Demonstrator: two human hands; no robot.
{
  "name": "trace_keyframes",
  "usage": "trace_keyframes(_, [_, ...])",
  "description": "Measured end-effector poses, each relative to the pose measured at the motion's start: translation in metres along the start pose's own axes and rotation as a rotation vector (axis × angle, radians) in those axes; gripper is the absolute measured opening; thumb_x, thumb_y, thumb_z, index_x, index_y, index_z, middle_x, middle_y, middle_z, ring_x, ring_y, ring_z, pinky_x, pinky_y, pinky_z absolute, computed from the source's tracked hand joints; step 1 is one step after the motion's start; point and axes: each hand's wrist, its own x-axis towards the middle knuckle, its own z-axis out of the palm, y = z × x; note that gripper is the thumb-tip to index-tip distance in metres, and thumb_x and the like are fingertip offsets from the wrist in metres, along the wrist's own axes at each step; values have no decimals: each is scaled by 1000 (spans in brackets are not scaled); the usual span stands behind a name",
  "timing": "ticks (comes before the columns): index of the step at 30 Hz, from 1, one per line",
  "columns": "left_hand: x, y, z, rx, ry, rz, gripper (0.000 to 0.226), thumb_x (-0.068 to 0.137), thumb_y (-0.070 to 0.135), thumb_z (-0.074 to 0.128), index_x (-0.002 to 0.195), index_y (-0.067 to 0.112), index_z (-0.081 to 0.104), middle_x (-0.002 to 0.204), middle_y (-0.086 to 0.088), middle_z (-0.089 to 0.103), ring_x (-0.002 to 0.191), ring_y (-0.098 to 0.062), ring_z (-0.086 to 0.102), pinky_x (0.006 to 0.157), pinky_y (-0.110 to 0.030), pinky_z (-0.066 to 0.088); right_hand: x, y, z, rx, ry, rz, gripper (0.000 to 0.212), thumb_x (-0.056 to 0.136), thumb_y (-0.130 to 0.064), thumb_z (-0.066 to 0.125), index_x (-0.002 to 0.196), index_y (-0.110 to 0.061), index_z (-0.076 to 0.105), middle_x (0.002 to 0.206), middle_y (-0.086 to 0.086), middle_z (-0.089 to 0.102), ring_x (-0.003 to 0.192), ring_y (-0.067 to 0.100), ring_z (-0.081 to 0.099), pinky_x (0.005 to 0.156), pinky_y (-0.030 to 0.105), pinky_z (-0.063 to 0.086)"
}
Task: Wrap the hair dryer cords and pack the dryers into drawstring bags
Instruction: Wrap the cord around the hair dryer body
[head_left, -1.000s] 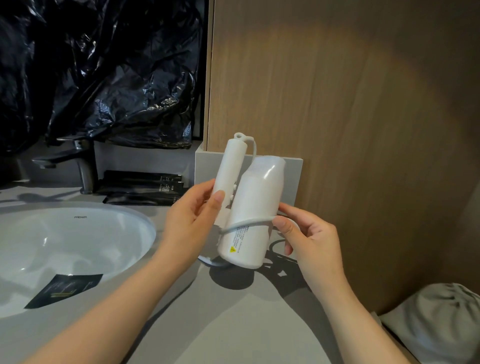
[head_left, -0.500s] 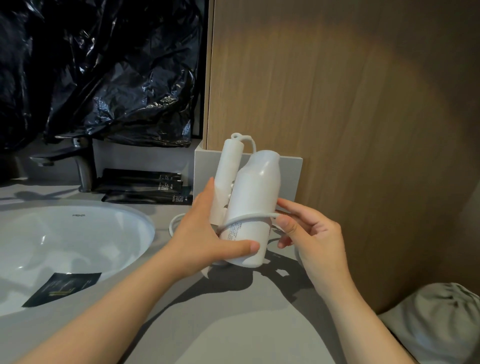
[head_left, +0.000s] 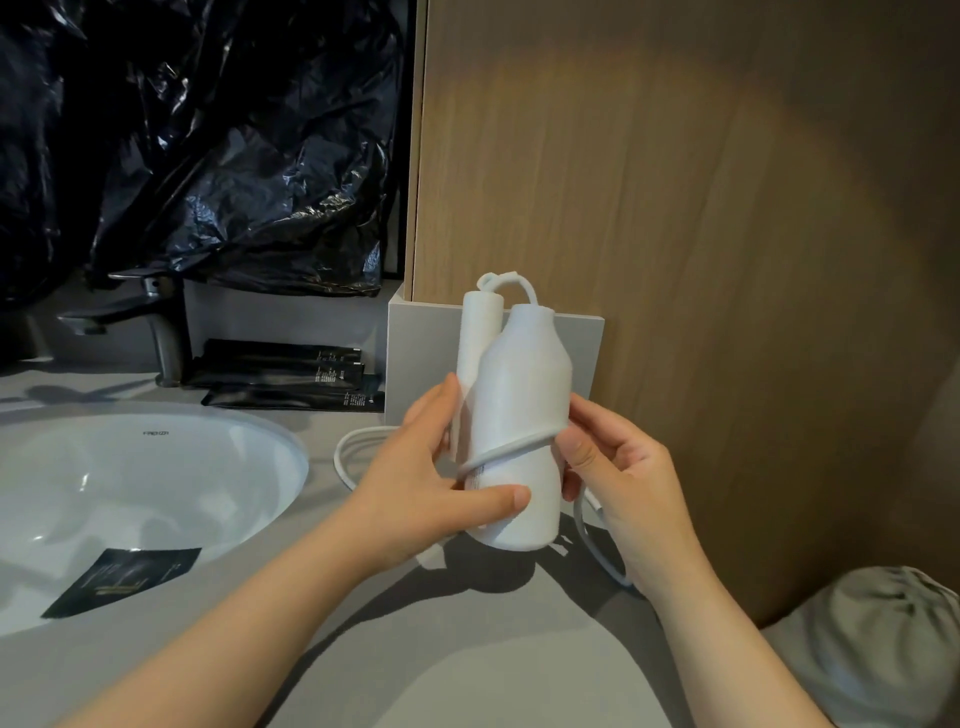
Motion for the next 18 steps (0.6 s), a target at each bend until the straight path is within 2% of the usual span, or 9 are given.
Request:
trace_keyframes(1, [-1,-1,3,-51,15,3,102,48,48,84,137,57,33,141,15,42,126,-14,52,92,-41,55,0,0,0,-1,1,-6,38,74,-30,62,112,-31,61,100,-21,72,93,4,69,60,15,53])
trace_keyframes(3, [-1,-1,8,-133,24,-16,86,49,43,83,115,72,37,134,13,50,120,-21,58,92,-44,55,0,0,0,-12,7,-14,37,73,-30,63,110,-32,62,98,-23,72,92,2,69,60,14,53])
trace_keyframes(5, [-1,-4,7,-162,30,-20,93,48,42,84,122,65,34,134,11,51,120,-25,58,93,-45,54,0,1,0,-27,5,-16,37,72,-31,64,109,-33,63,98,-23,72,92,3,69,60,14,53])
trace_keyframes(7, [-1,-3,5,-103,15,-8,104,47,42,87,135,55,32,131,10,55,119,-19,59,92,-41,56,0,1,0,-38,-12,-16,37,71,-32,65,108,-34,63,99,-22,72,92,5,70,61,15,53])
trace_keyframes(10, [-1,-2,2,-1,-14,14,106,47,41,89,139,47,36,123,13,61,109,-8,63,87,-38,57,-2,2,1,-57,-55,-10,38,73,-31,66,111,-33,64,103,-19,72,94,9,70,62,17,54])
trace_keyframes(13, [0,-4,-1,-24,31,4,112,48,40,87,146,37,33,126,8,61,110,-11,63,90,-39,56,-2,3,1,-82,-88,1,42,74,-30,66,116,-37,61,110,-21,70,101,6,68,68,20,56])
trace_keyframes(16, [0,-2,-1,-133,50,37,100,51,30,82,142,31,42,119,5,66,102,-14,67,79,-31,59,-2,5,1,-110,-79,8,46,77,-30,67,119,-43,56,118,-21,66,107,-1,63,79,22,58])
trace_keyframes(18, [-2,1,0,-190,33,36,88,56,22,82,137,28,48,113,6,68,97,-12,69,70,-24,57,-3,6,2,-122,-86,6,48,79,-30,66,124,-42,54,122,-21,64,108,-2,62,80,18,56])
